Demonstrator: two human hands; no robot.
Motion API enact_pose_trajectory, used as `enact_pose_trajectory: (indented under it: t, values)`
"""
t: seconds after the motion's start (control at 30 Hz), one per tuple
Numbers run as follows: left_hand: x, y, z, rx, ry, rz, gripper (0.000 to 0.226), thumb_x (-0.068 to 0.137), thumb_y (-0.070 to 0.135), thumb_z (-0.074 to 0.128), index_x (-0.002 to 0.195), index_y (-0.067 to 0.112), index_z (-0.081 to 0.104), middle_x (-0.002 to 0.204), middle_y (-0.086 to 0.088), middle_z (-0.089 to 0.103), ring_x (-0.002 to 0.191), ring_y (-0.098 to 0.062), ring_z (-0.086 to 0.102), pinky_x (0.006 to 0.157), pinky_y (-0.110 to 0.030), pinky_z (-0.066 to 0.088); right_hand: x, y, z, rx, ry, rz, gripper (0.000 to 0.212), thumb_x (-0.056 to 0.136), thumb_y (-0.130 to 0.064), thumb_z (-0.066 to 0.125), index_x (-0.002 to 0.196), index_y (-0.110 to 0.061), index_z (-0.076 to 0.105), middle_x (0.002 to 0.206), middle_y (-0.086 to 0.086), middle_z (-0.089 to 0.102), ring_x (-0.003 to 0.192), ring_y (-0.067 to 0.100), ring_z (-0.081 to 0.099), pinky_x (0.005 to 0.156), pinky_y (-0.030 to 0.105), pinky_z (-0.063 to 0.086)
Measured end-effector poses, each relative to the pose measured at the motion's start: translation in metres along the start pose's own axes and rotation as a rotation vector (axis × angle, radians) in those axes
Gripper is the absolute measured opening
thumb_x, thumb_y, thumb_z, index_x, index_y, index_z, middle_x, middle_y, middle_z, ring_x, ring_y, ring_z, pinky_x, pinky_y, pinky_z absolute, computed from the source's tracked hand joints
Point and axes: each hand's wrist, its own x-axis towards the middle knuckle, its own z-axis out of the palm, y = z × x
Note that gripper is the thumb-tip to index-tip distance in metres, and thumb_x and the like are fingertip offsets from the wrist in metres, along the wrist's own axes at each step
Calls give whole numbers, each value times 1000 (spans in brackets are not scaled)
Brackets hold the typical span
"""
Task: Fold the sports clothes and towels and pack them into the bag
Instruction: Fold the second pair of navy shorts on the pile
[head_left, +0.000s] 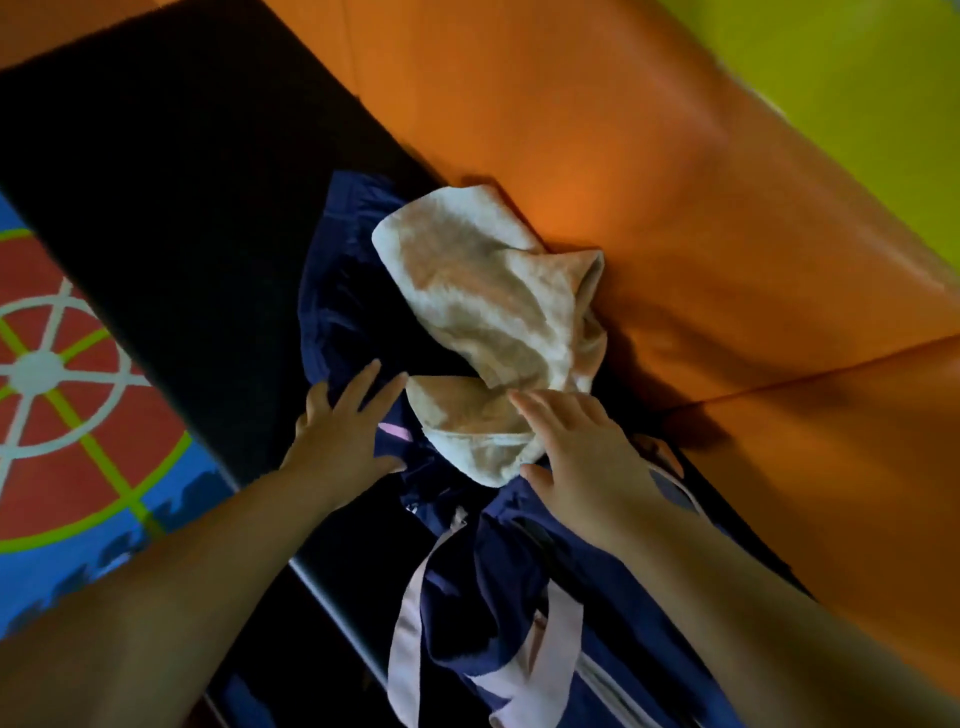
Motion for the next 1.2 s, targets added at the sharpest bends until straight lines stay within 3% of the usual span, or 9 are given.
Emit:
enact_pose_trajectory:
  t: [0.13, 0.23, 0.3, 0.4, 0.67, 0.8, 1.07, 1.13, 1.2]
  values:
    - [19, -3, 25, 4, 8, 26, 89, 86, 48, 59, 149, 36, -3, 157, 11, 10, 136, -37, 5, 113, -45, 25, 33, 9, 20, -121, -141, -9, 78, 94, -35, 53, 148, -41, -3, 159, -10, -1, 144, 29, 9, 112, 43, 26]
    - [23, -10, 38, -41, 243, 139, 70, 80, 19, 73, 142, 19, 40, 140, -3, 47, 120, -41, 32, 110, -40, 22, 44, 19, 31, -150, -173, 72, 70, 94, -42, 48, 147, -46, 2, 158, -10, 10, 142, 27, 15, 110, 40, 27]
    - [25, -17, 45, -65, 415, 260, 53, 63, -2, 79, 113, 8, 65, 107, -8, 67, 96, -31, 45, 106, -37, 25, 47, 25, 35, -182, -157, 109, 62, 92, -47, 48, 145, -45, 16, 150, -7, 28, 137, 26, 22, 101, 39, 35]
    - [18, -24, 39, -172, 332, 193, 33, 77, -11, 61, 106, 2, 67, 99, -10, 68, 101, -34, 42, 86, -40, 47, 46, 31, 36, -195, -159, 165, 45, 92, -46, 48, 135, -39, 36, 135, -4, 41, 130, 27, 29, 92, 37, 44]
    - [-40, -53, -7, -291, 264, 49, 36, 78, -11, 57, 106, 9, 67, 103, -10, 63, 97, -38, 51, 84, -47, 45, 15, 42, 10, -159, -266, 377, 29, 99, -20, 39, 127, -20, 49, 130, 6, 47, 122, 25, 42, 97, 37, 42]
    - [-69, -50, -69, -394, 377, 20, 40, 76, -17, 48, 104, 4, 67, 106, -8, 58, 96, -26, 53, 83, -27, 37, -11, 26, -20, -138, -217, 388, 33, 98, -25, 42, 130, -23, 48, 132, 4, 47, 120, 23, 47, 91, 38, 47]
    - [-132, 3, -186, -502, 408, 317, 46, 57, -2, 34, 82, 7, 71, 89, 13, 60, 83, 9, 49, 76, 2, 32, -37, -57, -108, 217, -115, 150, 42, 93, -38, 52, 133, -24, 47, 133, -4, 48, 117, 15, 51, 93, 32, 48]
    - [-147, 15, -214, -491, 350, 386, 45, 63, -9, 38, 81, 11, 73, 86, 25, 62, 87, 10, 55, 76, -2, 37, -44, -75, -136, 273, -73, 75, 43, 94, -38, 52, 134, -24, 47, 137, -5, 46, 116, 12, 53, 95, 32, 47]
    - [-166, 31, -244, -446, 276, 442, 39, 74, -9, 47, 83, 17, 74, 90, 17, 66, 91, -3, 61, 82, -17, 47, -52, -90, -163, 264, -35, 37, 41, 95, -37, 49, 134, -28, 45, 139, -5, 45, 117, 15, 51, 97, 37, 46]
